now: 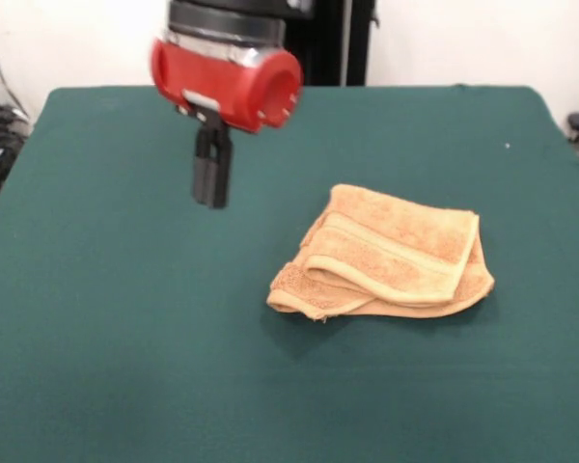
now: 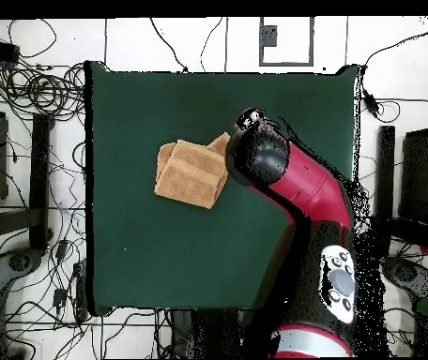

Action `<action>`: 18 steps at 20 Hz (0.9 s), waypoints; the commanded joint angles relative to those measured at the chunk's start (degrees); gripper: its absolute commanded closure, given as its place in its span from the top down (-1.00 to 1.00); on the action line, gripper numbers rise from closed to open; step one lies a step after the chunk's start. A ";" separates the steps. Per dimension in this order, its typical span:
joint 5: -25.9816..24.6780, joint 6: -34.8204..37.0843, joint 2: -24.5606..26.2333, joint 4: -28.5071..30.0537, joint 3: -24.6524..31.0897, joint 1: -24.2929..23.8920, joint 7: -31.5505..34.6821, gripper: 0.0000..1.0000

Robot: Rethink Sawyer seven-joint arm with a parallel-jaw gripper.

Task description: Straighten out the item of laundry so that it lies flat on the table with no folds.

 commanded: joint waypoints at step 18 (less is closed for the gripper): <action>6.18 16.28 16.01 -12.01 -7.93 10.39 30.23 1.00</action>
